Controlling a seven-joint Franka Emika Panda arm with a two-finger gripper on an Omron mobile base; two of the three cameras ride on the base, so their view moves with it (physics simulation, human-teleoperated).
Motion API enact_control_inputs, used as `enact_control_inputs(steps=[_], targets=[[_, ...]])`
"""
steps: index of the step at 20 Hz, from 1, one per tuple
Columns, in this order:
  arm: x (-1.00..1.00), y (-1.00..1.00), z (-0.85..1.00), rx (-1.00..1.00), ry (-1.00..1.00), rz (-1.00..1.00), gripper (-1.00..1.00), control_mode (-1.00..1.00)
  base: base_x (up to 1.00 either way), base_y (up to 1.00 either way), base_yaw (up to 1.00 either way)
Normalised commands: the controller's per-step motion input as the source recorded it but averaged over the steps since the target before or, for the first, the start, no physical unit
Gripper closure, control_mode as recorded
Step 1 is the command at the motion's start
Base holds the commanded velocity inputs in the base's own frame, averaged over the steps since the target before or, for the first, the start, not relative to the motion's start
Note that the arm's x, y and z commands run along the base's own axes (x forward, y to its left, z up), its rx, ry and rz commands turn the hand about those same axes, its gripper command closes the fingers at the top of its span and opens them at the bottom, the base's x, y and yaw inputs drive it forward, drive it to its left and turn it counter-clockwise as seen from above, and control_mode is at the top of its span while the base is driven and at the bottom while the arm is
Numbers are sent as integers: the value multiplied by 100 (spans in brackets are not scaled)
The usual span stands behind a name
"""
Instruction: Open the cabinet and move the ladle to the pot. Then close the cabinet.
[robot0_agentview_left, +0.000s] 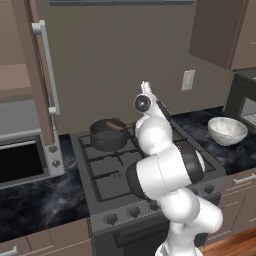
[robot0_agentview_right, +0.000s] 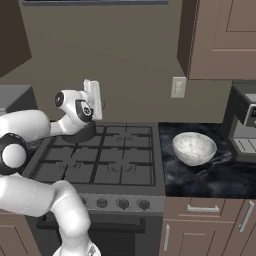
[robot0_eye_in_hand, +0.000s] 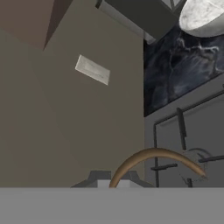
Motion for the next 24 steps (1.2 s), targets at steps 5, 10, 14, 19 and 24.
enact_control_inputs(steps=[5,10,14,19,24], targets=[[6,3,-14,0,0,-3,100,-100,0,0,0],[10,4,-15,0,1,-3,100,-100,0,0,0],[8,2,-11,0,0,-3,100,-100,0,0,0],[8,4,-21,0,3,-4,100,-100,0,0,0],[8,6,-28,0,5,-2,100,-100,0,0,0]])
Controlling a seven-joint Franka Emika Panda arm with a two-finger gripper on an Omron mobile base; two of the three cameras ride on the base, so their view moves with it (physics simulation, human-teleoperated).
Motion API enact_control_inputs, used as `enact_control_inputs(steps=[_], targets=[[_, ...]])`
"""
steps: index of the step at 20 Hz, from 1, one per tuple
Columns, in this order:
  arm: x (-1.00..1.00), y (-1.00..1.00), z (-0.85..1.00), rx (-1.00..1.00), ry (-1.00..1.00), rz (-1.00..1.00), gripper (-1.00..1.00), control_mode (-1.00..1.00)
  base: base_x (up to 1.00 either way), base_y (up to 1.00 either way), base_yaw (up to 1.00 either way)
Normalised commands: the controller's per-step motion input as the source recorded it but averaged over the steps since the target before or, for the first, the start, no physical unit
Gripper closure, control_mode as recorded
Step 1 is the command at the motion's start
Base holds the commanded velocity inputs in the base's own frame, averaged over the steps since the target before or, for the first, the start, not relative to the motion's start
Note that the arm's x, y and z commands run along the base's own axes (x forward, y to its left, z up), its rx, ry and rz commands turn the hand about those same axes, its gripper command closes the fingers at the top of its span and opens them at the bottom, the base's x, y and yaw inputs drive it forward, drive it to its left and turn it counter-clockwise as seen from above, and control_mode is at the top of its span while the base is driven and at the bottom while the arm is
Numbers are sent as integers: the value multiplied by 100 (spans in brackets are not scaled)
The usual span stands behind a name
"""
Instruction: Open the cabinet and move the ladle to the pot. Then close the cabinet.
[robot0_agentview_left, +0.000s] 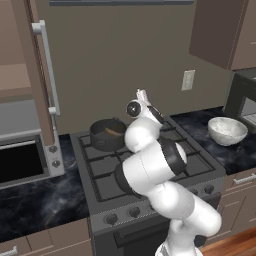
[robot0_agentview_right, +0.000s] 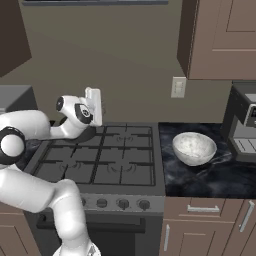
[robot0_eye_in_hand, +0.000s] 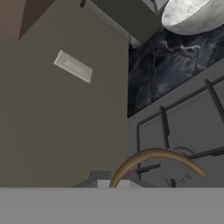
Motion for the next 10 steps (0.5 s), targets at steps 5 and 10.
enact_control_inputs(steps=[5,10], targets=[[8,1,-23,0,2,0,100,-100,0,0,0],[14,2,-15,0,0,0,100,-100,0,0,0]])
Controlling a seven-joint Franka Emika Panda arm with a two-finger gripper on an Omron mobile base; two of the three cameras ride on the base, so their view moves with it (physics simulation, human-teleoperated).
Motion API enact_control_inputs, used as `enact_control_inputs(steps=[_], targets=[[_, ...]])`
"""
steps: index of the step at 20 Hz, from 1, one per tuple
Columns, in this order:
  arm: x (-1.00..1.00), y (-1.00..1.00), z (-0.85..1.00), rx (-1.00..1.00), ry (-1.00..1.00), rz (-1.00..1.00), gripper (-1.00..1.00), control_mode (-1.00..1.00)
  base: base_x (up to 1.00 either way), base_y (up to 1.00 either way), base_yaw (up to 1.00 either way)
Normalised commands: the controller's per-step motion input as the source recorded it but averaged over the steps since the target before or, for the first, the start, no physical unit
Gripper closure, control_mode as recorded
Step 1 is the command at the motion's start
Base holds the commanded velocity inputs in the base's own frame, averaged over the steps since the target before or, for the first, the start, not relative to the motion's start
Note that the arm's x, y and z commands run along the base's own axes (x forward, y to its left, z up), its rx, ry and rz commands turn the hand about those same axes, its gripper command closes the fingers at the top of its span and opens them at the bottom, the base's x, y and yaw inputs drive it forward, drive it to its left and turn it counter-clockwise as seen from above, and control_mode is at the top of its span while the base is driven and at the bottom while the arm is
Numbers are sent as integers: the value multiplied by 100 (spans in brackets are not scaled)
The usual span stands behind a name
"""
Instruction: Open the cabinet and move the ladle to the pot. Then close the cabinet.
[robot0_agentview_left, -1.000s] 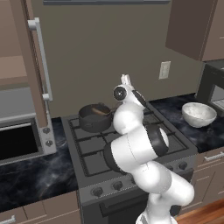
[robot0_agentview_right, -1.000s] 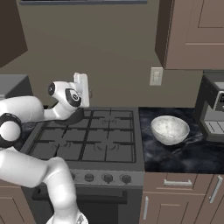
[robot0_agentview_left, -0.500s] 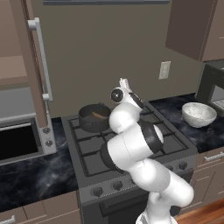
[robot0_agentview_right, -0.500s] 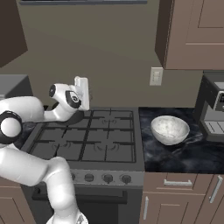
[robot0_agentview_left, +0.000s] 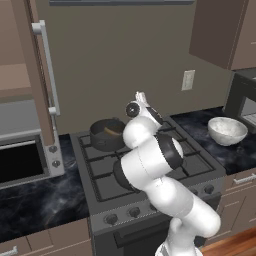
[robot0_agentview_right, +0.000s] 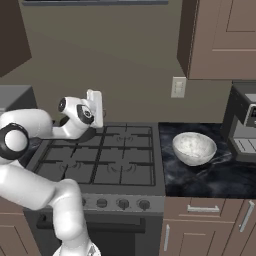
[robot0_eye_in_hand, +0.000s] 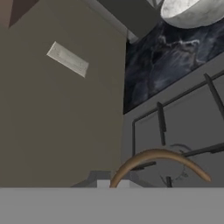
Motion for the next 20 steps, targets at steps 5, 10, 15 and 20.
enact_control_inputs(steps=[5,10,15,20], targets=[[9,11,-20,0,1,0,100,-100,0,0,0],[6,22,-23,0,1,0,100,-100,0,0,0],[2,34,-31,0,2,0,100,-100,0,0,0],[3,18,-21,0,2,0,100,-100,0,0,0]])
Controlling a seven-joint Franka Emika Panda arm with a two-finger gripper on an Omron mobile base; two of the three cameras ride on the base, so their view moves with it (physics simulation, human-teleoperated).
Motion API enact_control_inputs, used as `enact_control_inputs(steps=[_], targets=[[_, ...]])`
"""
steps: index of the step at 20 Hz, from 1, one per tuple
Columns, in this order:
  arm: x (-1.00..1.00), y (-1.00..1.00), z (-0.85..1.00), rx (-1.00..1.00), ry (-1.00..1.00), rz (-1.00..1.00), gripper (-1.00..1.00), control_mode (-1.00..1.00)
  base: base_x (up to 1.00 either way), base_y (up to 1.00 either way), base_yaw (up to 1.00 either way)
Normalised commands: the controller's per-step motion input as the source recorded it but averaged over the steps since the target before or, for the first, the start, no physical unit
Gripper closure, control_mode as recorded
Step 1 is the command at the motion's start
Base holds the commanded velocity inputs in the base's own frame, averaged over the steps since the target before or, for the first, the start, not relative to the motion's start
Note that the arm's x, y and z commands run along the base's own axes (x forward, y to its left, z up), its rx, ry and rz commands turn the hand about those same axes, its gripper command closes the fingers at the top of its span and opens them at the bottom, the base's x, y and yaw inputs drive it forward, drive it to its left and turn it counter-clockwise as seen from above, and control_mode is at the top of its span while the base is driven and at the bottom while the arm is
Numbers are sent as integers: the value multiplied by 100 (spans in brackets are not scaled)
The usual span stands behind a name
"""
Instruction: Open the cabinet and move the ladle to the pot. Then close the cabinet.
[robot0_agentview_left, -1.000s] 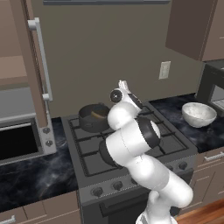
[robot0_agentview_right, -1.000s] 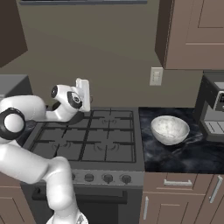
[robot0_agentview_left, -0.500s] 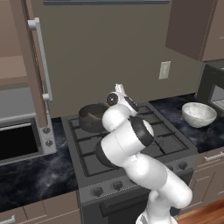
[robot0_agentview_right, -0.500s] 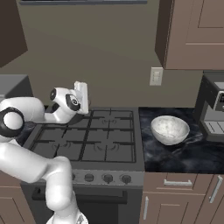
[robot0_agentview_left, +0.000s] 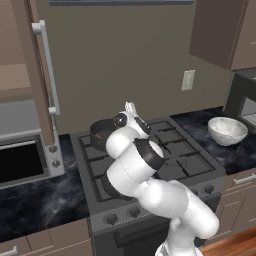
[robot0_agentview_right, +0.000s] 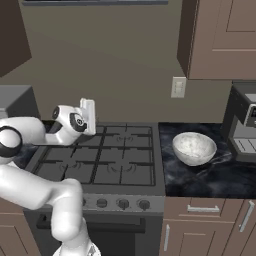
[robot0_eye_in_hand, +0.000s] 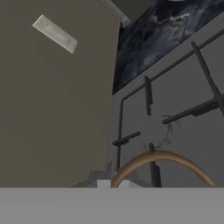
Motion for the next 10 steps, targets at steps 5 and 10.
enact_control_inputs(steps=[5,10], targets=[[7,11,-19,0,3,0,100,-100,0,0,0],[1,4,-21,0,4,0,-100,-100,0,0,0]])
